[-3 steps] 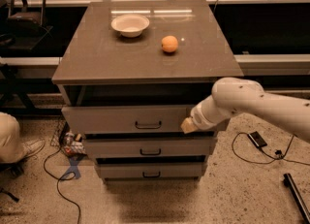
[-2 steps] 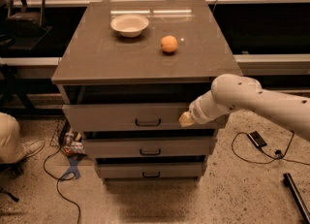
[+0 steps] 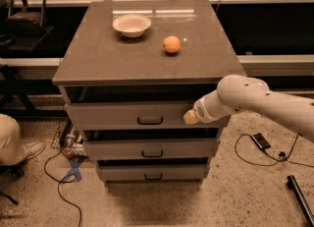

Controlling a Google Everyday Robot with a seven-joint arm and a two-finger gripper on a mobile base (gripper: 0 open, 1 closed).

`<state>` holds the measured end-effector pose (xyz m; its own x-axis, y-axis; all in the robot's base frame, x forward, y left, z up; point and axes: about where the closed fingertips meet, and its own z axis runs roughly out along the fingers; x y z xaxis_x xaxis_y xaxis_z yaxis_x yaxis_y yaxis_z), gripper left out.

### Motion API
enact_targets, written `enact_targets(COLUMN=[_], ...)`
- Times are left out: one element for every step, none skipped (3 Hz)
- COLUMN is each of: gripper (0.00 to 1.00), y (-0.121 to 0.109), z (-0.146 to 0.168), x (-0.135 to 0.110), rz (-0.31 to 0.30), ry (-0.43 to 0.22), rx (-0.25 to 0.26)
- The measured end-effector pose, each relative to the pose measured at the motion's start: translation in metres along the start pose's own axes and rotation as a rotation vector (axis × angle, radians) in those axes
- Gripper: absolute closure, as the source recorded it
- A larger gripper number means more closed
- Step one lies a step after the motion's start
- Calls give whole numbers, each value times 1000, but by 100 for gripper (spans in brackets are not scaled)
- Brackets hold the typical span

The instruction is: Close top drawer

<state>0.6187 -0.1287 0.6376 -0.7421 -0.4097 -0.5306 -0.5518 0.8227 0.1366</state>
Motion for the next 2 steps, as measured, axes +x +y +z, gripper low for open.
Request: enact_targets(gripper=[100,100], y=[-14,-21], z=[-22,-45], x=[30,65], rz=[80,159], ry=[10,28], rx=[49,82])
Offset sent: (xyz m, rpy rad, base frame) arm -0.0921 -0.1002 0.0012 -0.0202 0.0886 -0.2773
